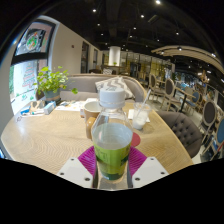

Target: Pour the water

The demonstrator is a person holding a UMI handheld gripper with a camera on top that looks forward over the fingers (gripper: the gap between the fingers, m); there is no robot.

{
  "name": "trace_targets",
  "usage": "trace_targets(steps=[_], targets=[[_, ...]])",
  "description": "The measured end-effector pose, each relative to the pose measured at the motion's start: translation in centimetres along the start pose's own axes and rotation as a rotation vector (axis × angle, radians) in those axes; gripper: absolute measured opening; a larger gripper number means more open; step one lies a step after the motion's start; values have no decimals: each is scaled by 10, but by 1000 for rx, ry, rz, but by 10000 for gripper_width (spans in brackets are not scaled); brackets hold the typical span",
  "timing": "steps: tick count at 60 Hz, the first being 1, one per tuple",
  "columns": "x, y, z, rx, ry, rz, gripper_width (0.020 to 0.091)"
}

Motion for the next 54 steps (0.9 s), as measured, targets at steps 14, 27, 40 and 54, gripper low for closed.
trace_targets(steps=[14, 27, 40, 54], targets=[[29, -60, -13, -3, 116, -173, 383], [86, -134, 12, -24, 363, -565, 382], [108, -172, 55, -125, 570, -1147, 383], [94, -165, 94, -195, 626, -1579, 381]])
Point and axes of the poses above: the point between the fingertips, and its own axes, seen from behind it with the camera up: x to the right, y down, z forward, the way the camera looks, the point moved 9 cm from there along -z, backward, against the way the camera looks, and after that the axes turned 5 degrees about -y, right-handed, at the moved point
